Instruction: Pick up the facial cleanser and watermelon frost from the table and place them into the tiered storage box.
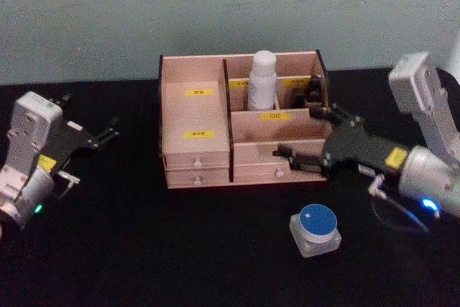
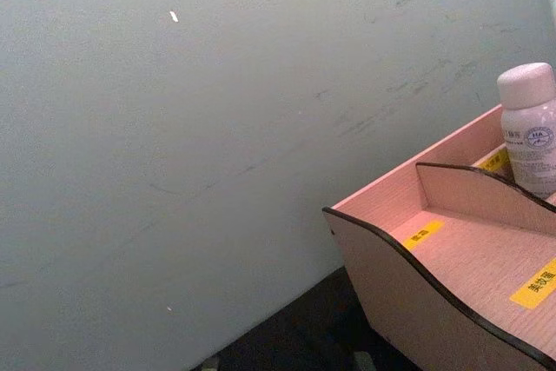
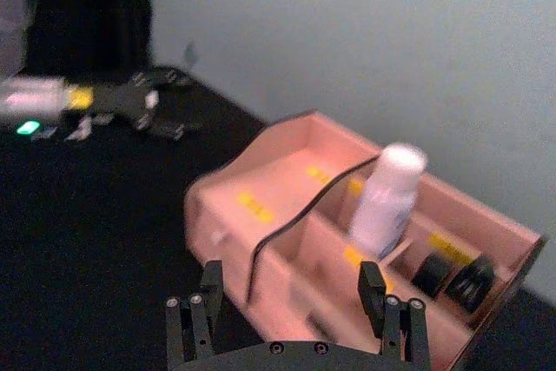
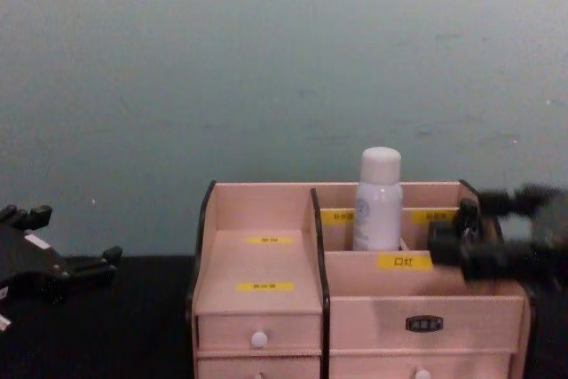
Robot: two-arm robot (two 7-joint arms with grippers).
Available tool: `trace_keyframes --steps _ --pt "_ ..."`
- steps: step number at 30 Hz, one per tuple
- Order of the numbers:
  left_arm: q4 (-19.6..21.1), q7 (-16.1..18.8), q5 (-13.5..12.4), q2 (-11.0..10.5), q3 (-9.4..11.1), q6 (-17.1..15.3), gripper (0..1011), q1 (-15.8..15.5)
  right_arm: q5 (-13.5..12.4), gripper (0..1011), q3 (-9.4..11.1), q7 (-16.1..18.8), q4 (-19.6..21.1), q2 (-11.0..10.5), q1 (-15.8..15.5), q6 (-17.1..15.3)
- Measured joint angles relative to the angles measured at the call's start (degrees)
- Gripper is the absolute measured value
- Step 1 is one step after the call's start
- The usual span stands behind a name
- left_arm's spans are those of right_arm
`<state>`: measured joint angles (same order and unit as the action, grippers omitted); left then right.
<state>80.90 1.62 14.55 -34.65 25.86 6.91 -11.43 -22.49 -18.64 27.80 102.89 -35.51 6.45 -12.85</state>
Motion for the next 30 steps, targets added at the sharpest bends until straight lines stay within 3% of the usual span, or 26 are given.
trace_keyframes --steps 4,9,24,30 --pt "0.0 0.0 0.0 0.0 0.0 0.0 1001 0.0 -1.1 1000 -0.1 0.9 2.8 -3.6 -3.4 -1.5" --pt "0.0 0.0 0.0 0.0 0.0 0.0 1001 0.0 -2.4 1000 -0.6 0.9 4.8 -5.9 -5.7 -4.2" --pt "0.0 0.0 0.0 0.0 0.0 0.0 1001 0.0 -2.5 1000 -2.5 -3.0 5.4 -8.1 -7.9 -11.9" --pt "0.0 0.0 0.0 0.0 0.0 0.0 1001 0.0 -2.3 1000 -2.6 -3.4 5.8 -8.7 -8.4 -13.0"
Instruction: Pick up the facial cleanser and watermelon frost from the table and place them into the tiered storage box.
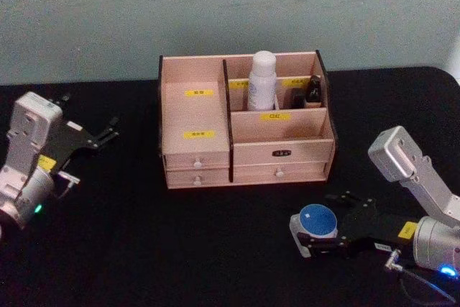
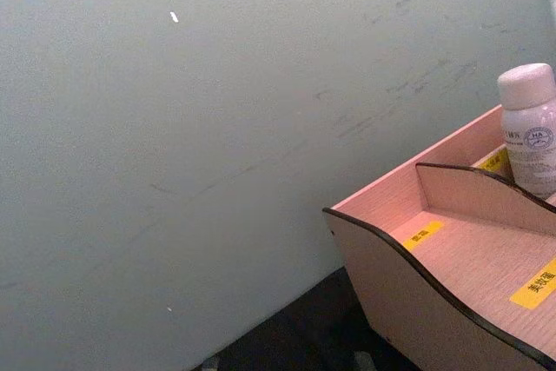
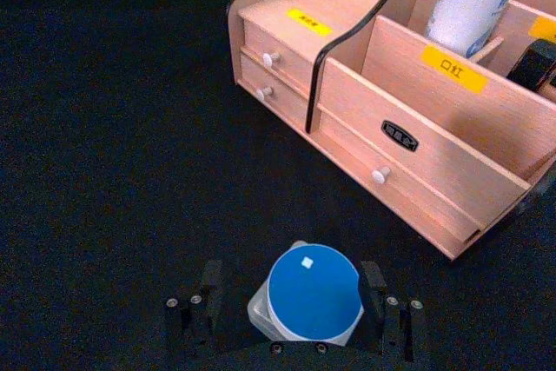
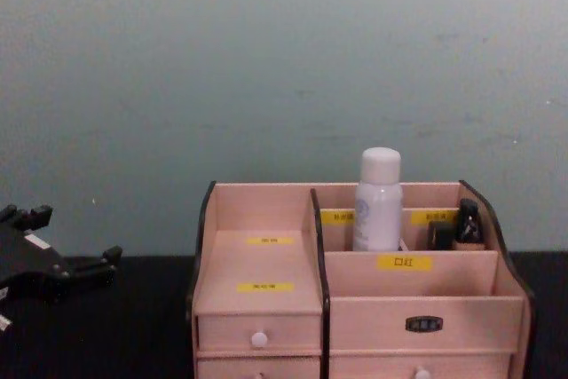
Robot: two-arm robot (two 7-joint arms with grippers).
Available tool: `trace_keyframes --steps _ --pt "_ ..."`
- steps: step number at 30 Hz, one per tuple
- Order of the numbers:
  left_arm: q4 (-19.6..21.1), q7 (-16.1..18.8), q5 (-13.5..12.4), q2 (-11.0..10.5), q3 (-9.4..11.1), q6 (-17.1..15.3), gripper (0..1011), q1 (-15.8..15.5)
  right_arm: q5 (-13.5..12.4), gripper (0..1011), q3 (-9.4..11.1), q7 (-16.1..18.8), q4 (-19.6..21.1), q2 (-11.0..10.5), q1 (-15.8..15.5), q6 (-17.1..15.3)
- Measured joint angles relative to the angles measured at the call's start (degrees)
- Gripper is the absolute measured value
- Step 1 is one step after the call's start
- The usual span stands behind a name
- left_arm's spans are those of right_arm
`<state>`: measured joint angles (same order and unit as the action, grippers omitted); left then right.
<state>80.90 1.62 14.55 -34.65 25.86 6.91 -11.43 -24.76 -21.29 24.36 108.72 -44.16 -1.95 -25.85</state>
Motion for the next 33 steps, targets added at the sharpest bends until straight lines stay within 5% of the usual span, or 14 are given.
trace_keyframes --steps 17,33 --pt "0.0 0.0 0.0 0.0 0.0 0.0 1001 0.0 3.1 1000 0.3 -1.6 0.4 0.5 -0.7 -0.3" --pt "0.0 0.0 0.0 0.0 0.0 0.0 1001 0.0 3.7 1000 1.0 -1.9 -0.1 2.2 -0.6 -4.2"
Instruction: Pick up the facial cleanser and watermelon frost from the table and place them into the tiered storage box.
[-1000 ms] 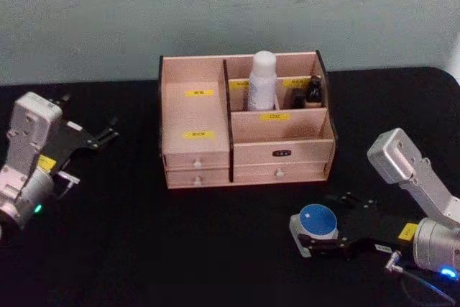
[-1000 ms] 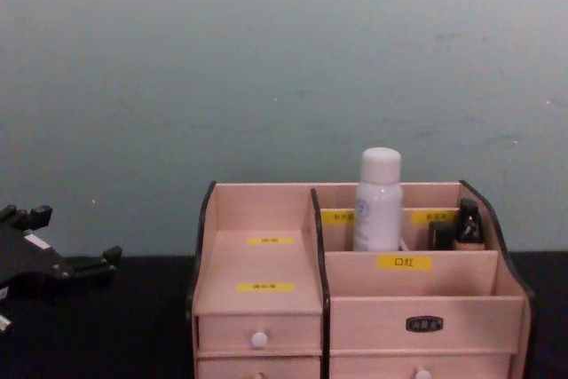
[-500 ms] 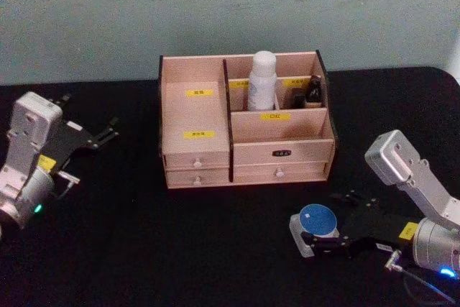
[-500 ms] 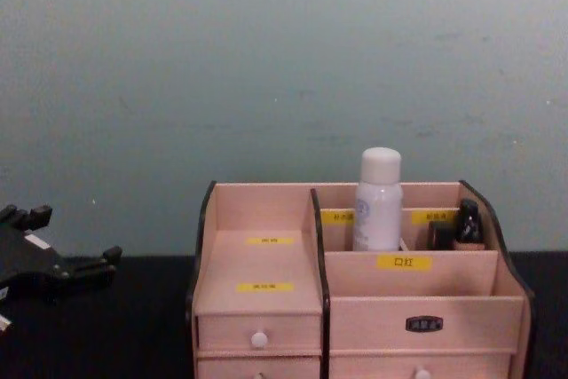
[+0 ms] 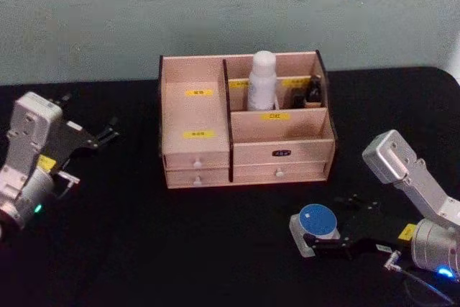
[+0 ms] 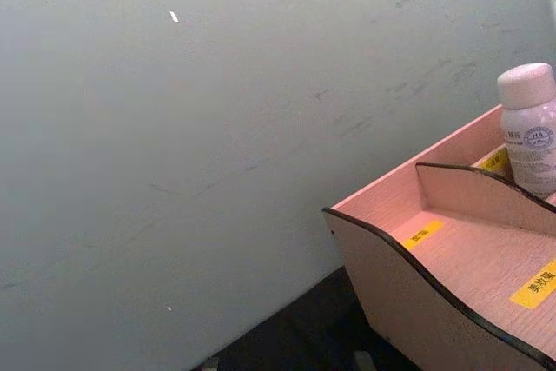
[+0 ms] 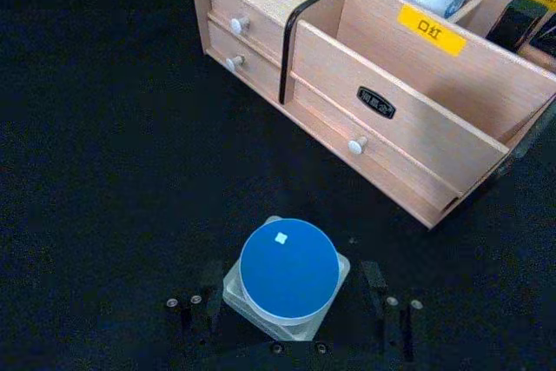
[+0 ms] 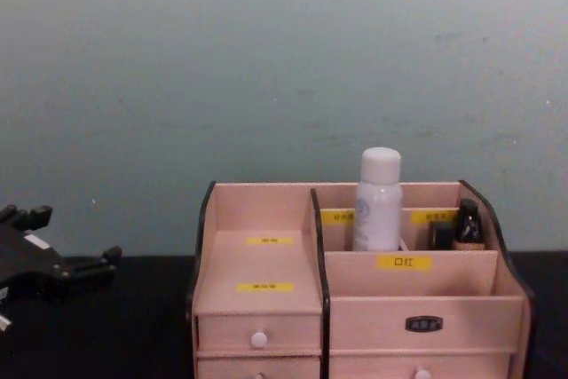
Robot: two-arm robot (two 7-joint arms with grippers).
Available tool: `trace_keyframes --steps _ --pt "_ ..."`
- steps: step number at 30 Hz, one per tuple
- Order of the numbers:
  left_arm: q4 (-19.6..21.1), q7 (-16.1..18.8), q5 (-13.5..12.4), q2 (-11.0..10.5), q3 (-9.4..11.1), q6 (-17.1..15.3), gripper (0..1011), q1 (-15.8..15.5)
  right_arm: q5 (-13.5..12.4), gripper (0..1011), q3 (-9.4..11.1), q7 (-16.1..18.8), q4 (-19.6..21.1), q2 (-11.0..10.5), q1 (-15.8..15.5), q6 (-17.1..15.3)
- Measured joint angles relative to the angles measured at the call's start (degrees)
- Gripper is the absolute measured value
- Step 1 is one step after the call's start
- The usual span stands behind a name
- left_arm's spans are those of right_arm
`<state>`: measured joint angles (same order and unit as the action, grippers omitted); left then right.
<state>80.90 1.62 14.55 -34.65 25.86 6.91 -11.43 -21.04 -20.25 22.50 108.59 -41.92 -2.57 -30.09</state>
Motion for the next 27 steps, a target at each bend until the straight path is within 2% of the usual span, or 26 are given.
trace_keyframes --steps 27 --pt "0.0 0.0 0.0 0.0 0.0 0.0 1001 0.0 -0.6 1000 0.0 0.2 -0.7 1.5 0.1 -1.9"
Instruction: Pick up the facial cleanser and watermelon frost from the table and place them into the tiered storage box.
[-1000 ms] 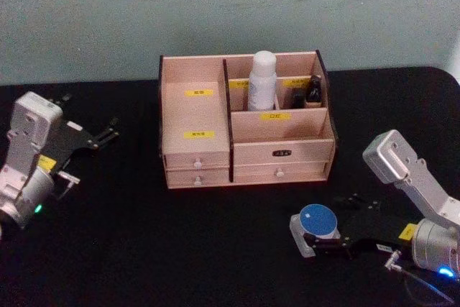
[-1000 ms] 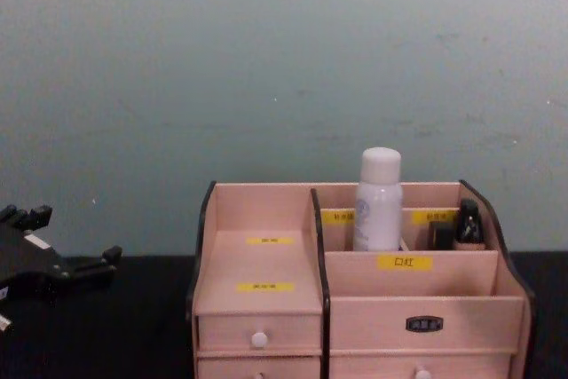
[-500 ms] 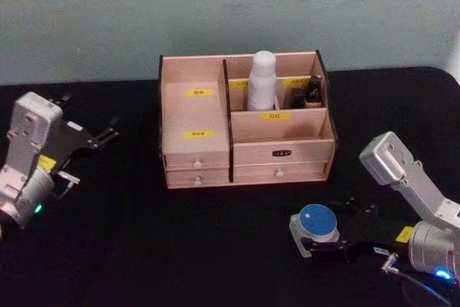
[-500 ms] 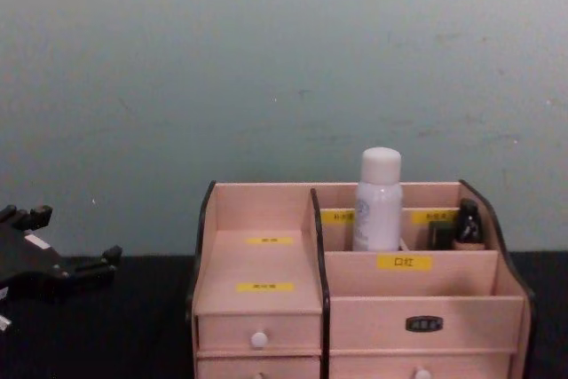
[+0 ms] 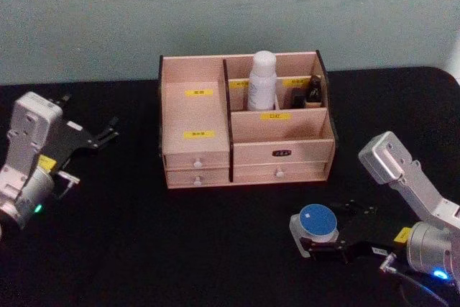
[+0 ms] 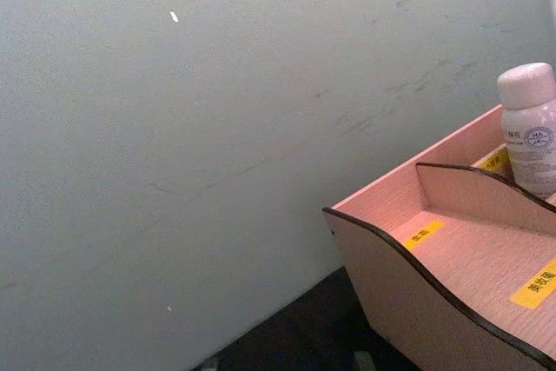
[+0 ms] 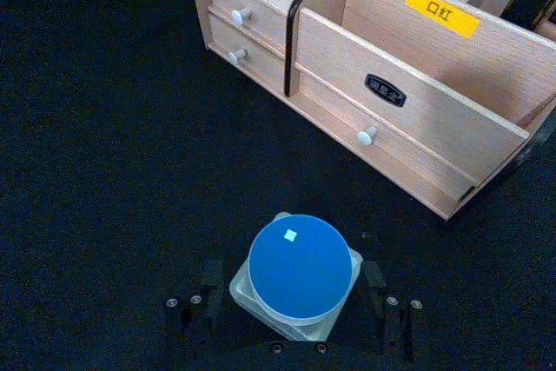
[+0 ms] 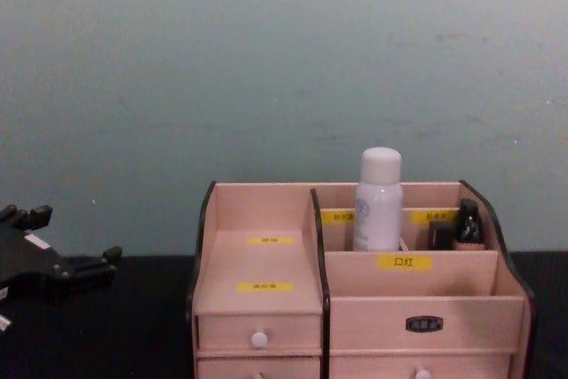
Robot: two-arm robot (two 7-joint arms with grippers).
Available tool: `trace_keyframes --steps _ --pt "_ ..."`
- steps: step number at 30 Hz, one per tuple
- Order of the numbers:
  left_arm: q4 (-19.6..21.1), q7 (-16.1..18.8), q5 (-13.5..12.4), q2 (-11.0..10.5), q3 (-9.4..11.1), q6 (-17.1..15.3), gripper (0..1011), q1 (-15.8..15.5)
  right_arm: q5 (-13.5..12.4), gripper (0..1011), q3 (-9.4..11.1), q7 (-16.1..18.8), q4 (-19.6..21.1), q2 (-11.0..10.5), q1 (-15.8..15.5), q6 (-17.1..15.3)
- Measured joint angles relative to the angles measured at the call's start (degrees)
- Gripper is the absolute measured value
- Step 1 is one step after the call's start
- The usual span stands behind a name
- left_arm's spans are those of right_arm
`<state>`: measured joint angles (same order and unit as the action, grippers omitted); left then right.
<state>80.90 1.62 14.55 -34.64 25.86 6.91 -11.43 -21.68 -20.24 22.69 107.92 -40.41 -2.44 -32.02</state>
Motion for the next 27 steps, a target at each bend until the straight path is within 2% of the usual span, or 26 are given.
trace_keyframes --steps 18,27 --pt "0.0 0.0 0.0 0.0 0.0 0.0 1001 0.0 -0.1 978 0.0 -0.1 0.0 0.0 0.0 -0.2" --pt "0.0 0.0 0.0 0.0 0.0 0.0 1001 0.0 -0.1 736 0.1 -0.1 0.1 0.0 0.0 -0.2"
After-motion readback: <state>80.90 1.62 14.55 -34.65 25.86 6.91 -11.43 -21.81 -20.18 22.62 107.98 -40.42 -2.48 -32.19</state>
